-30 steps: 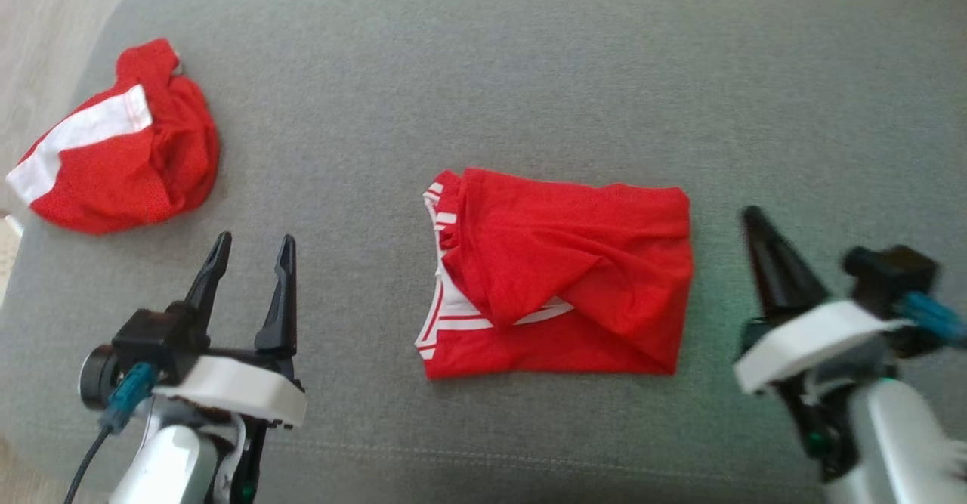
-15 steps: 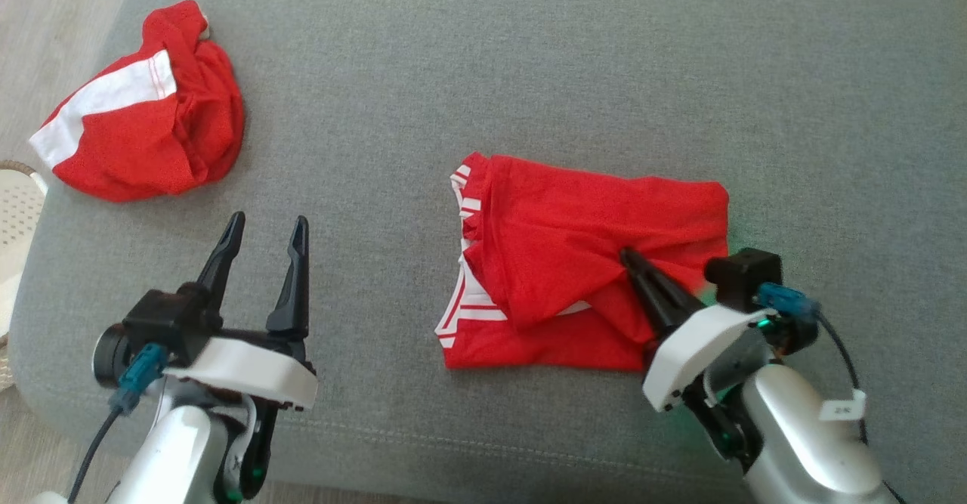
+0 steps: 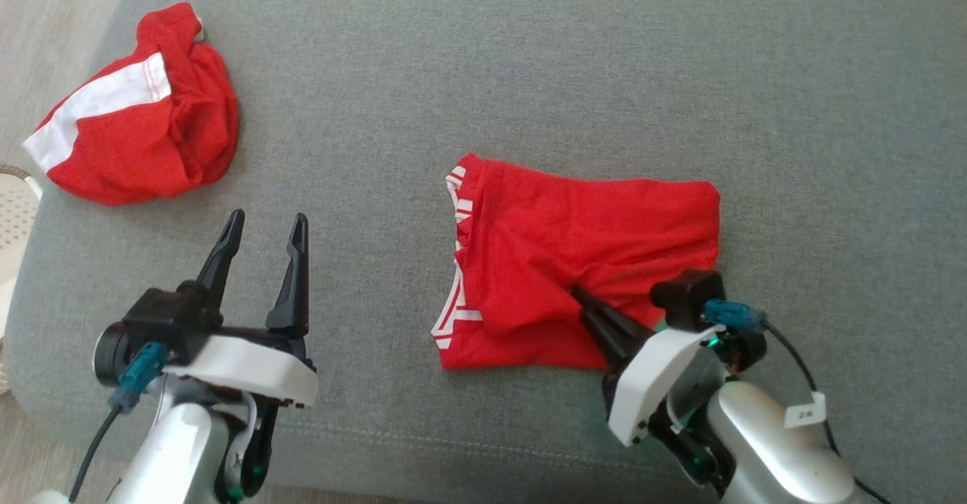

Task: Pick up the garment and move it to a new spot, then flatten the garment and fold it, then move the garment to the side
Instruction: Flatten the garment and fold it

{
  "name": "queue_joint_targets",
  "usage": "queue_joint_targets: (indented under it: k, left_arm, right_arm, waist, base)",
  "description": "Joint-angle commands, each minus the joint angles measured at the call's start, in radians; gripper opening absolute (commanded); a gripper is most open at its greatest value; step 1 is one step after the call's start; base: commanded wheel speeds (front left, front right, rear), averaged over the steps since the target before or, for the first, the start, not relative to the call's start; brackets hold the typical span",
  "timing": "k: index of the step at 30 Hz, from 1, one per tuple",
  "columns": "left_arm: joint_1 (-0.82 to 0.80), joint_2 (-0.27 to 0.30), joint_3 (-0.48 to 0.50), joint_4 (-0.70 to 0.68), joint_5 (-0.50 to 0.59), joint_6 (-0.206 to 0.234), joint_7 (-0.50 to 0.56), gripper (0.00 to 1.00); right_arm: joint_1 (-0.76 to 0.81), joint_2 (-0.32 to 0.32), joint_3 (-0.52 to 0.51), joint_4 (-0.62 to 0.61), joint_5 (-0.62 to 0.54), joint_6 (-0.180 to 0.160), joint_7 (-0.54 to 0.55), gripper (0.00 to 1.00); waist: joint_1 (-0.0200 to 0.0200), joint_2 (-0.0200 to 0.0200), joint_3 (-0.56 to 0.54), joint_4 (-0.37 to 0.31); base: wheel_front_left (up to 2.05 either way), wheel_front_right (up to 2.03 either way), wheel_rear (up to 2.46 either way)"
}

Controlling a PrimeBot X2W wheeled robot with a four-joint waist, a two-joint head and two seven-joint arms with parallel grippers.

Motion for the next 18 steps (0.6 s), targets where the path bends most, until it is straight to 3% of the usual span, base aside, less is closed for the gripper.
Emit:
queue_joint_targets:
  k: [1, 6, 11, 14, 18]
  left_arm:
    - [-0.037, 0.017, 0.045, -0.026, -0.002, -0.002, -0.011, 1.00]
    - [-0.033, 0.017, 0.048, -0.024, -0.001, -0.002, -0.012, 1.00]
    - [-0.022, 0.020, 0.054, -0.023, -0.002, 0.001, -0.012, 1.00]
    - [-0.013, 0.026, 0.058, -0.021, -0.004, 0.002, -0.012, 1.00]
    - [-0.001, 0.037, 0.066, -0.030, -0.003, 0.010, -0.013, 1.00]
  right_arm:
    - [0.010, 0.001, 0.022, -0.040, 0.011, -0.001, 0.005, 0.00]
    - [0.040, -0.017, 0.062, -0.108, 0.038, -0.001, 0.037, 0.00]
    - [0.063, -0.036, 0.033, -0.206, 0.040, -0.001, 0.026, 0.00]
    - [0.085, -0.039, -0.041, -0.278, 0.030, -0.001, 0.009, 0.00]
    - [0.123, -0.026, -0.218, -0.352, -0.032, -0.001, -0.003, 0.00]
  waist:
    - [0.0000, 0.0000, 0.000, -0.002]
    - [0.0000, 0.0000, -0.004, -0.011]
    - [0.0000, 0.0000, -0.021, -0.029]
    - [0.0000, 0.0000, -0.035, -0.042]
    - [0.0000, 0.0000, -0.054, -0.057]
  base:
    - [0.00, 0.00, 0.00]
    - [0.00, 0.00, 0.00]
    - [0.00, 0.00, 0.00]
    - [0.00, 0.00, 0.00]
    - [0.00, 0.00, 0.00]
